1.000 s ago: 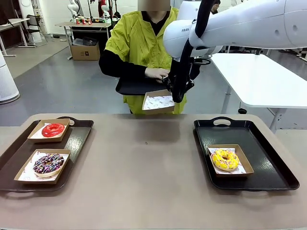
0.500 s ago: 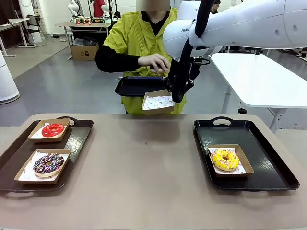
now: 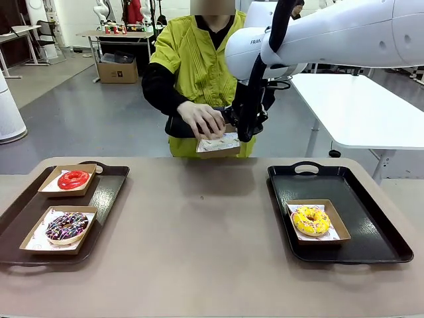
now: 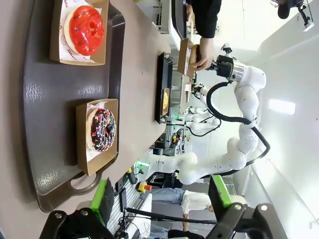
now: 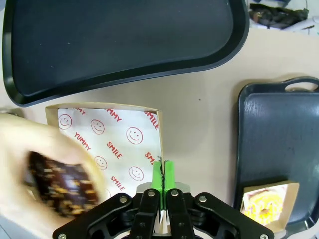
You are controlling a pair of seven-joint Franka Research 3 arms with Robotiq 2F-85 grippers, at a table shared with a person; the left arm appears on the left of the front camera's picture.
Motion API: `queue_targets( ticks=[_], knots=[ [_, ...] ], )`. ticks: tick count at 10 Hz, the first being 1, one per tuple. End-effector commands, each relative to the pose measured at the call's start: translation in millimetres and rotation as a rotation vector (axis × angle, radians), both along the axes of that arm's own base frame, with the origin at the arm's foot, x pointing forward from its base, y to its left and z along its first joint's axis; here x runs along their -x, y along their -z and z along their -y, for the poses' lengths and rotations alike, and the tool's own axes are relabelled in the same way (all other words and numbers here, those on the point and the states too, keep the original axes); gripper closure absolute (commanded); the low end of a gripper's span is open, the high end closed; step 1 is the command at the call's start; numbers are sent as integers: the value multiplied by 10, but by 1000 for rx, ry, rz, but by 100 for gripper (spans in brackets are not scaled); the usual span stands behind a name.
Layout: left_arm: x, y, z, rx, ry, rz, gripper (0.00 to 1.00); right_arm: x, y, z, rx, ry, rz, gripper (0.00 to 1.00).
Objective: Individually package the donuts and arrange them on the tray.
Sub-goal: Place the picked Paper togo box on the Handle tray.
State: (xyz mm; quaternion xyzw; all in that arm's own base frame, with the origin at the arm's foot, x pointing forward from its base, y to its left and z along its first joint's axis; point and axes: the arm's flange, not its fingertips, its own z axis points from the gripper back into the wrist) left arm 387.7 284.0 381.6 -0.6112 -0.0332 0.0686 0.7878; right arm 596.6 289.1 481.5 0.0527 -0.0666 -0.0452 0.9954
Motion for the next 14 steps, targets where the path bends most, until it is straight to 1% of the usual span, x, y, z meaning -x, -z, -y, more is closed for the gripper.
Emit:
queue_targets(
  ticks=[1, 14],
  knots=[
    [55, -7, 24, -16, -4, -5, 0, 5, -12, 6, -1, 1, 3, 100],
    [55, -7, 24, -16, -4, -5, 0, 5, -12, 6, -1, 1, 3, 100]
  ],
)
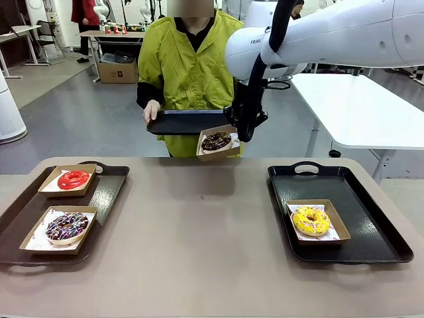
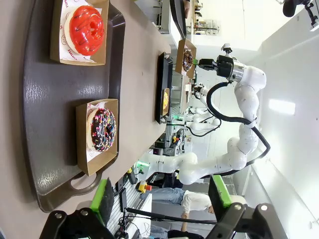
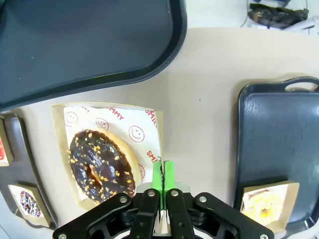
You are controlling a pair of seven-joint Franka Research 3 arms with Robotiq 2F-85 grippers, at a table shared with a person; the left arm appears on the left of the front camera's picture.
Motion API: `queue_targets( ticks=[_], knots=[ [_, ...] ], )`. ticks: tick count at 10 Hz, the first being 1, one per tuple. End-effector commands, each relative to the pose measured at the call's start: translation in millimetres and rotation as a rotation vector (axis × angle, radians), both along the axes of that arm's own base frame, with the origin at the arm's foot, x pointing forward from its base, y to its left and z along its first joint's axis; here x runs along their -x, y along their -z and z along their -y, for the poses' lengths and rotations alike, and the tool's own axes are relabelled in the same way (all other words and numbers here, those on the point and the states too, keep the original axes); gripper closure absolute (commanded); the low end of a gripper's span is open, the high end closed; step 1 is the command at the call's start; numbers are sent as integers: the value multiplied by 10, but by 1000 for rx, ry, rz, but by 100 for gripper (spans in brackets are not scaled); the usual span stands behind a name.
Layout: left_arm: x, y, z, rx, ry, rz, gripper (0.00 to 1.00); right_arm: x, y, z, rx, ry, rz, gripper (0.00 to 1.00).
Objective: Individually package the donuts and arrange them on the tray.
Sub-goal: Place the picked Paper togo box on the Handle tray.
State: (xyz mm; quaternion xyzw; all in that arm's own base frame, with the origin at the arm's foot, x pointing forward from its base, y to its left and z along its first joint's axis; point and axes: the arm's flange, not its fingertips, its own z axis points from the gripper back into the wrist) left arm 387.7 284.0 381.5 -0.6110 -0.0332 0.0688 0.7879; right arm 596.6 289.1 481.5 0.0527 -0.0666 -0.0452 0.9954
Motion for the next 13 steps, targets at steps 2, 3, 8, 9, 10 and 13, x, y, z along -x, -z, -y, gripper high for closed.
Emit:
queue_targets(
  ticks=[2, 3, 8, 9, 10, 13],
  knots=[
    [56, -9, 24, -16, -4, -4, 0, 5, -12, 6, -1, 1, 3, 100],
    [56, -9, 24, -16, -4, -4, 0, 5, -12, 6, -1, 1, 3, 100],
    [56, -9, 24, -16, -4, -4, 0, 5, -12, 6, -1, 1, 3, 100],
    [56, -9, 24, -16, -4, -4, 0, 5, -12, 6, -1, 1, 3, 100],
    [56, -9, 24, -16, -4, -4, 0, 0, 0, 0, 0, 0, 0, 99],
    [56, -9, 24, -16, -4, -4, 0, 306, -97, 378, -38, -113, -48, 99]
  ],
)
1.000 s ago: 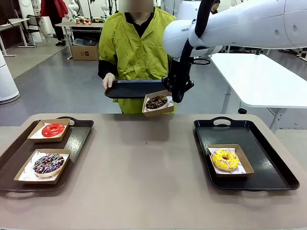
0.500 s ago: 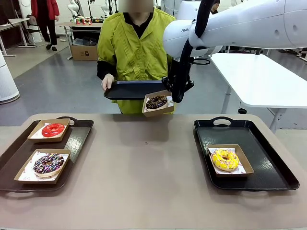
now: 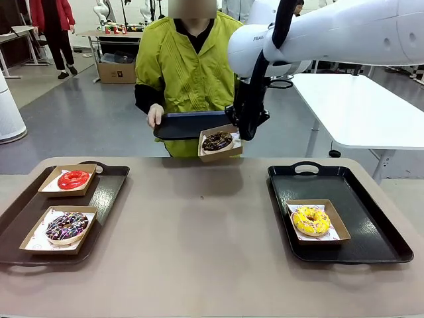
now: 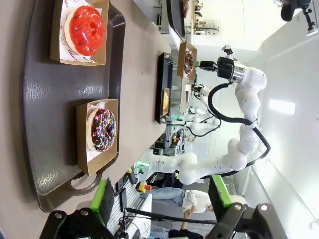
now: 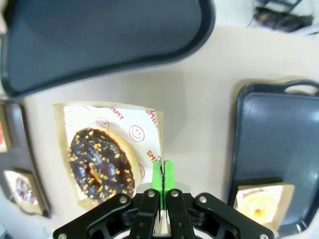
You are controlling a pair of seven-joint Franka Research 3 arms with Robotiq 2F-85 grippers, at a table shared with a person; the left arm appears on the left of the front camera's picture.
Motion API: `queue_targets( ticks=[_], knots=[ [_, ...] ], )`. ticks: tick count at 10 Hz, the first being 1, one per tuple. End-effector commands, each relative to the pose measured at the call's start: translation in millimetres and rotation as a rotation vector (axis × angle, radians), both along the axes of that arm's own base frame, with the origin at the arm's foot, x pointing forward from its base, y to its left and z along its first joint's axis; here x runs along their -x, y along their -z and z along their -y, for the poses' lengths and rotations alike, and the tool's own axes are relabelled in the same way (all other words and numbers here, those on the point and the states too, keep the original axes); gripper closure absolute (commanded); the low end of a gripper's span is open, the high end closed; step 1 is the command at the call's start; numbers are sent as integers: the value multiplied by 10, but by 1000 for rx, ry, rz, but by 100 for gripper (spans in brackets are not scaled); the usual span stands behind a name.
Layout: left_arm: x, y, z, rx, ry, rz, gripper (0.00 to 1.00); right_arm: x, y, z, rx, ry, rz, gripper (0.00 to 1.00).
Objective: Individually package the donuts and arrange them on the tray.
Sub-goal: Place the picked Paper togo box on the Handle tray.
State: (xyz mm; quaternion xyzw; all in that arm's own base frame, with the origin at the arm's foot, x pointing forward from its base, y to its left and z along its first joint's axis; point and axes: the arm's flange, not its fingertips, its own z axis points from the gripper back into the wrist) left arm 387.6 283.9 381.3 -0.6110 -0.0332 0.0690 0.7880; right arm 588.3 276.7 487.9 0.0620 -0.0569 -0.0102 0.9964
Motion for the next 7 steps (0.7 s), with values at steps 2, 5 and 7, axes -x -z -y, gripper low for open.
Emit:
queue_targets(
  ticks=[2, 5, 7],
  knots=[
    [55, -10, 23, -16, -4, -4, 0, 599, -145, 726, -18, -41, -49, 99],
    [55, -10, 23, -16, -4, -4, 0, 1023, -147, 1556, 73, 26, -67, 99],
    [55, -10, 23, -16, -4, -4, 0, 1117, -55, 2007, 113, 64, -73, 99]
  ],
)
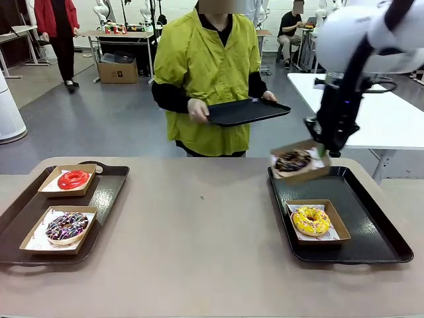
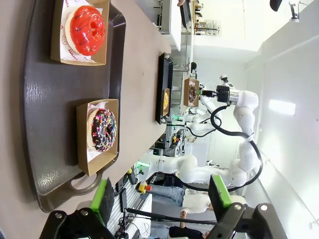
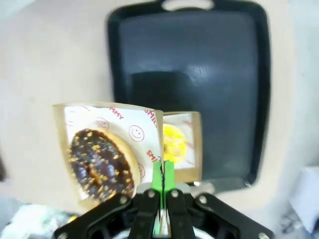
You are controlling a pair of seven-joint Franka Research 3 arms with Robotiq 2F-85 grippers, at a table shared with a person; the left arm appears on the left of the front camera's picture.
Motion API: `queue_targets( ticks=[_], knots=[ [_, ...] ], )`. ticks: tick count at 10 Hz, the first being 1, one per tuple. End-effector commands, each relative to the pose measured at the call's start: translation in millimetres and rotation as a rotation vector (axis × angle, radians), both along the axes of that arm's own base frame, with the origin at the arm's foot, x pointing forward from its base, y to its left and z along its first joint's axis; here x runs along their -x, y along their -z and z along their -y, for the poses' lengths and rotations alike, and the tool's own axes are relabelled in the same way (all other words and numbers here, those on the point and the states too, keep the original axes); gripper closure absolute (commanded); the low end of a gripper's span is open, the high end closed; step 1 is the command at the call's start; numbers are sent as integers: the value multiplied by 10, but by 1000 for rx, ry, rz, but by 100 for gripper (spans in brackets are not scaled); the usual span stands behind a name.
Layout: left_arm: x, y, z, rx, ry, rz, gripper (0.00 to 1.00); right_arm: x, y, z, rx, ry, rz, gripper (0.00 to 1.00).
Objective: Individually package the donuts and arrange them on the tray.
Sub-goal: Place the picked Paper togo box on the Handle tray.
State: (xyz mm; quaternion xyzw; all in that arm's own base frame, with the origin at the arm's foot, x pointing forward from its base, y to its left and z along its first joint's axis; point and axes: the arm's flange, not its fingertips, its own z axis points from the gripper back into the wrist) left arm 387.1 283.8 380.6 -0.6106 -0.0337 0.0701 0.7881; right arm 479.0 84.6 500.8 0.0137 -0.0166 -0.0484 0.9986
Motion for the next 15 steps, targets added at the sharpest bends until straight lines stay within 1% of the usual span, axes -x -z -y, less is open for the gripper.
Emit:
queue_targets(
  ticks=[1, 3, 6, 7, 8, 13, 14, 15],
  knots=[
    [49, -17, 22, -15, -1, -3, 0, 4, 175, 316, 8, 16, 13, 99],
    [49, -17, 22, -15, -1, -3, 0, -125, 387, 601, 3, 35, 24, 99],
    [49, -17, 22, -15, -1, -3, 0, -388, 612, 669, -17, 53, 32, 99],
    [49, -17, 22, -15, -1, -3, 0, -471, 630, 631, -11, 72, 40, 99],
    [49, -17, 22, -15, -1, -3, 0, -292, 587, 707, 1, 69, 19, 99],
    [49, -17, 22, -15, -1, -3, 0, -292, 587, 707, 1, 69, 19, 99],
    [49, -17, 22, -15, -1, -3, 0, -331, 579, 692, 1, 68, 20, 99],
    [49, -17, 22, -15, -1, -3, 0, -475, 619, 782, -1, 6, 56, 99]
  ],
)
